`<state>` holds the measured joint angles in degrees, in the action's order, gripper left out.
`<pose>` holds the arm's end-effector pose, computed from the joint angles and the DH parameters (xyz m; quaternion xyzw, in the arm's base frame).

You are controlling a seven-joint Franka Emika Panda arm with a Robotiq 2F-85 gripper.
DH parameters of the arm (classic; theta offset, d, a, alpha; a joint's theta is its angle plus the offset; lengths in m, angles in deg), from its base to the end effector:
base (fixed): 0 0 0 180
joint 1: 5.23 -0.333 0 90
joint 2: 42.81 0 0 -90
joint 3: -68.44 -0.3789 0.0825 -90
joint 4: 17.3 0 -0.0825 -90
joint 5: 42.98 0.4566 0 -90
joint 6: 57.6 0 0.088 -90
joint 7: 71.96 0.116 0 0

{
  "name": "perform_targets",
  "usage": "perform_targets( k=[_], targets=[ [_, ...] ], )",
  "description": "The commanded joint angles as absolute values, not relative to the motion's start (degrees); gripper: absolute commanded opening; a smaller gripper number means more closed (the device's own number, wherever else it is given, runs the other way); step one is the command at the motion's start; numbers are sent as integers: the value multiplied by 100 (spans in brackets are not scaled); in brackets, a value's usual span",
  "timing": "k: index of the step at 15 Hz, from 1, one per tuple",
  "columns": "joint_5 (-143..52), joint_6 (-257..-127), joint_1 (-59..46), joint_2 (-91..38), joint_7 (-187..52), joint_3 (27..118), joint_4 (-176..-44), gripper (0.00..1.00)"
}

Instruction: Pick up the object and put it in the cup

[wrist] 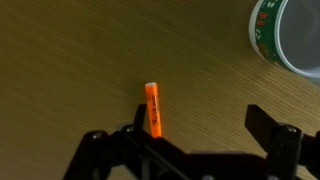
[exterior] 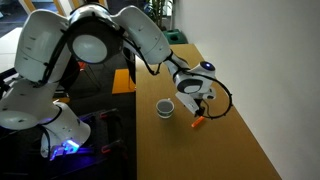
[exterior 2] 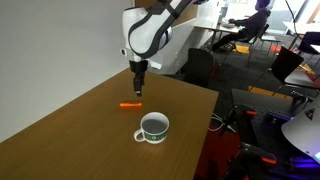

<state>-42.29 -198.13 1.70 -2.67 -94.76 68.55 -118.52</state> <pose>0.7376 -0.0909 0.1471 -0.9911 -0.1327 0.0062 0.0049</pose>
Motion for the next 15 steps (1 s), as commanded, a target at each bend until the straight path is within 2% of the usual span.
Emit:
perform_targets(
  k=[1,15],
  targets=[
    [-4406,-19528,171,289,-9230,6830,-11148,100],
    [-4376,-18598,290,1651,-9311,6790,-9172,100]
  ],
)
